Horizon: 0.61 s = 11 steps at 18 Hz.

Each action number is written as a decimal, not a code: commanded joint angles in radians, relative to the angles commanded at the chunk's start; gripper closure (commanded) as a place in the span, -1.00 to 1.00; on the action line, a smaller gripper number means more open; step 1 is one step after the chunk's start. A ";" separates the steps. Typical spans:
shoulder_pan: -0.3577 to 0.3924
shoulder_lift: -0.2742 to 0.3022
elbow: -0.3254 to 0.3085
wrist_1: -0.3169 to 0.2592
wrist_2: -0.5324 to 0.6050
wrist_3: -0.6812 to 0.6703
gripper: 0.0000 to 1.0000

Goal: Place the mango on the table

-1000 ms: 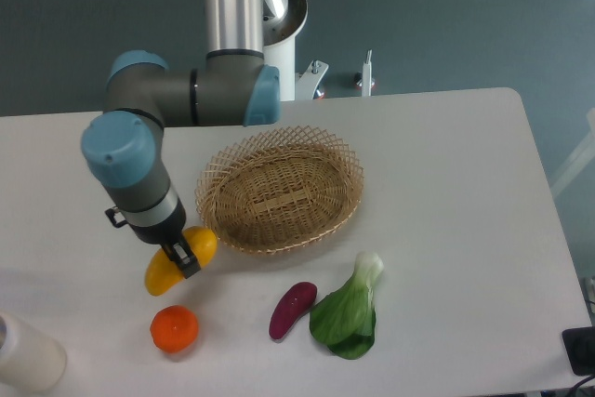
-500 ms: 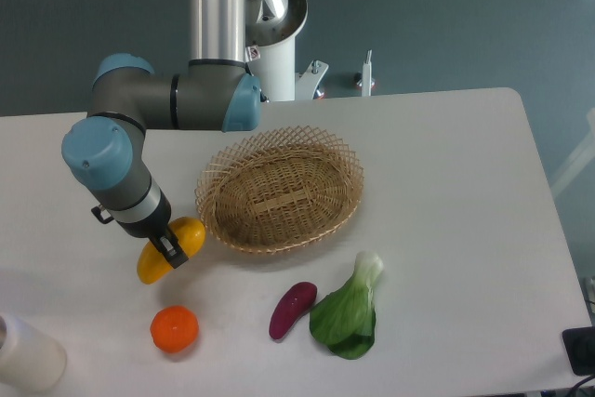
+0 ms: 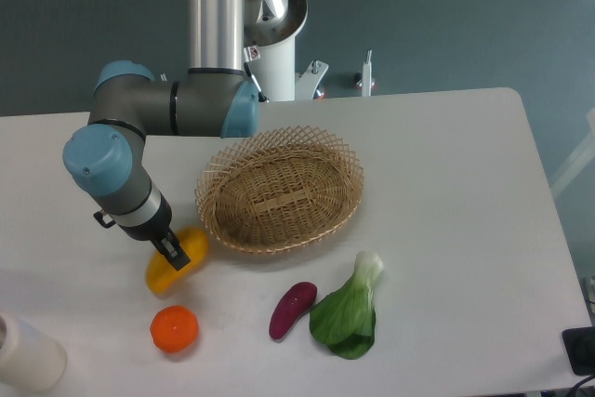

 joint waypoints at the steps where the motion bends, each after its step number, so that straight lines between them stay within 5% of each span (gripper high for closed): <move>1: 0.000 0.003 0.002 0.003 0.000 -0.003 -0.94; 11: 0.035 0.021 0.015 0.035 -0.006 -0.015 -1.00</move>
